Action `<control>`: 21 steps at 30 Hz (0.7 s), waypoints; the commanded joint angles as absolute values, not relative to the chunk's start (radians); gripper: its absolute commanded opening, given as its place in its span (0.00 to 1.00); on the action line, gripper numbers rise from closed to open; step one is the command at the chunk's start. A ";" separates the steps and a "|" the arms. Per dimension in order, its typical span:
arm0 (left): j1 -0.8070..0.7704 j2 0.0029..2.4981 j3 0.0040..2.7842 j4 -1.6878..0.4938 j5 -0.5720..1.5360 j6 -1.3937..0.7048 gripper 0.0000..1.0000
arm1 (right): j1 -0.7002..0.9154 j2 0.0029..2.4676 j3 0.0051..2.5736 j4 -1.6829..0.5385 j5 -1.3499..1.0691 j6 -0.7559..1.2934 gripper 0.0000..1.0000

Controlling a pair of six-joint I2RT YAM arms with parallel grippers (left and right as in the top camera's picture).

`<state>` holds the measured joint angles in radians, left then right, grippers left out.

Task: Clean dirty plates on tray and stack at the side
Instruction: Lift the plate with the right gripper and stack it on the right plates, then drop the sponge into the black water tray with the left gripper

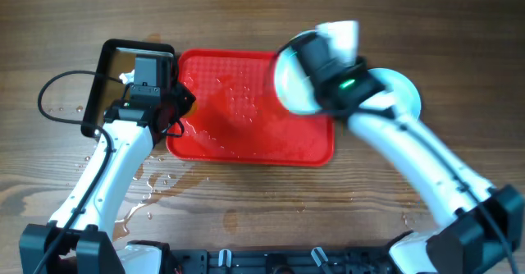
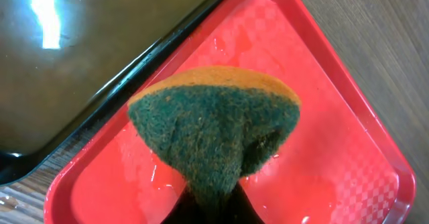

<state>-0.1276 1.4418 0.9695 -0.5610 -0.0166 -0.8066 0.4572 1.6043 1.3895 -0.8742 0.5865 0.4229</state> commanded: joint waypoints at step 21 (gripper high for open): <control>-0.046 1.449 1.051 -0.673 -0.023 -0.495 0.04 | -0.236 1.578 1.037 -0.742 -0.068 0.390 0.57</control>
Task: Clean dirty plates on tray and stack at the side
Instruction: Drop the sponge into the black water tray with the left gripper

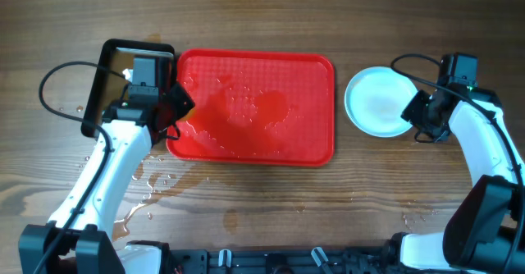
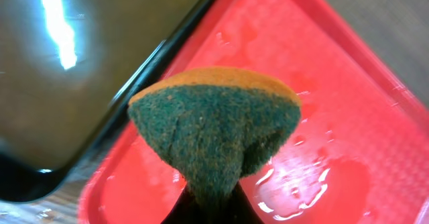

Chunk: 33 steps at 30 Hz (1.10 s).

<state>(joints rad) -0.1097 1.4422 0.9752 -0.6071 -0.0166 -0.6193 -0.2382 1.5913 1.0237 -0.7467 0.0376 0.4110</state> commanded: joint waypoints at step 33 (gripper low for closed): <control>0.141 1.392 1.311 -0.583 0.094 -0.086 1.00 | 0.231 1.494 1.486 -0.772 -0.241 0.228 0.99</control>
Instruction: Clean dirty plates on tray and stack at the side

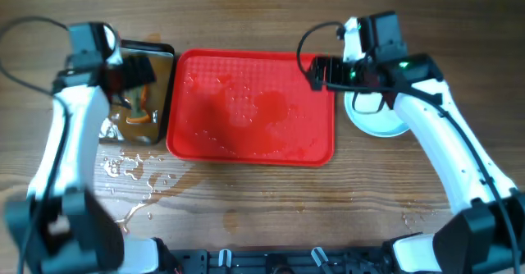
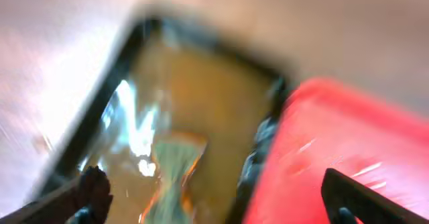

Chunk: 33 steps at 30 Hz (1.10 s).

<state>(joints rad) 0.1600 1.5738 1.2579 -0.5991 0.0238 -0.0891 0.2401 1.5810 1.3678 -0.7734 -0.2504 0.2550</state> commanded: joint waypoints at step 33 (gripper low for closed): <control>0.141 1.201 1.311 -0.608 0.093 -0.086 1.00 | 0.096 0.576 0.733 -0.300 -0.197 0.045 1.00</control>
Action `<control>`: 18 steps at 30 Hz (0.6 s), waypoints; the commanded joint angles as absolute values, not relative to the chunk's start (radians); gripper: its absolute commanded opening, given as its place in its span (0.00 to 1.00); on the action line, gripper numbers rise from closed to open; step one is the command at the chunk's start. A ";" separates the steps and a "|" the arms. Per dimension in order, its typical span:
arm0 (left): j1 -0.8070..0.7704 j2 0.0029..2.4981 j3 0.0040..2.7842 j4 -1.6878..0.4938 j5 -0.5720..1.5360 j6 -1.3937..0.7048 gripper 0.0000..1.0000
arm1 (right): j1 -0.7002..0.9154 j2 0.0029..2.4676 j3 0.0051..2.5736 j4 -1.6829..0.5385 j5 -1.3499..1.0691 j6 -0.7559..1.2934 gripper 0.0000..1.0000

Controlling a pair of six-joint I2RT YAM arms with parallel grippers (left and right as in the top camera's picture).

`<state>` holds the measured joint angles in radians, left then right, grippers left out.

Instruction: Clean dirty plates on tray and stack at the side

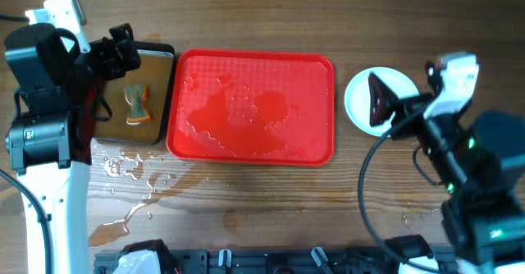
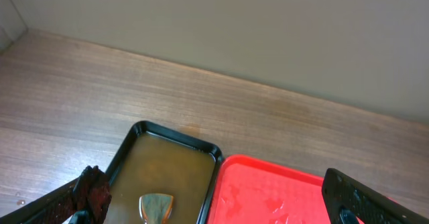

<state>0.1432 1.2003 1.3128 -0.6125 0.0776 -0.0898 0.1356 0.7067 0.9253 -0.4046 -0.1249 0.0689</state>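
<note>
The red tray (image 1: 250, 106) lies wet and holds no plate; the left wrist view shows its left end (image 2: 268, 197). White plates (image 1: 361, 102) sit on the wood to its right. The green and orange sponge (image 1: 138, 103) (image 2: 155, 207) lies in the black tray of brown water (image 1: 156, 61) (image 2: 167, 163). My left gripper (image 1: 121, 48) (image 2: 218, 200) hangs high above that black tray, open and holding nothing. My right gripper (image 1: 381, 98) is raised over the plates, covering part of them; its jaws are not clear.
Water is spilled on the wood (image 1: 135, 184) in front of the black tray. The bare wooden table (image 2: 201, 96) runs back to a plain wall behind both trays.
Both arms have risen toward the camera. My left gripper, then low over the black tray, is now high above it. My right gripper went from the red tray's right edge to over the plates.
At first my left gripper held the sponge over the red tray's left end and my right held a white plate over its right end. Then the plate lay at the side, the right gripper beyond it. Later the sponge lay in the black tray, left gripper open.
</note>
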 commanded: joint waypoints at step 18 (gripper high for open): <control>0.141 1.201 1.311 -0.608 0.093 -0.086 1.00 | 0.064 0.003 0.005 0.017 -0.199 0.048 0.99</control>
<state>0.1432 1.2015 1.3128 -0.6125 0.0776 -0.0898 0.0700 0.0200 0.0406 -0.0013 -0.1833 0.0544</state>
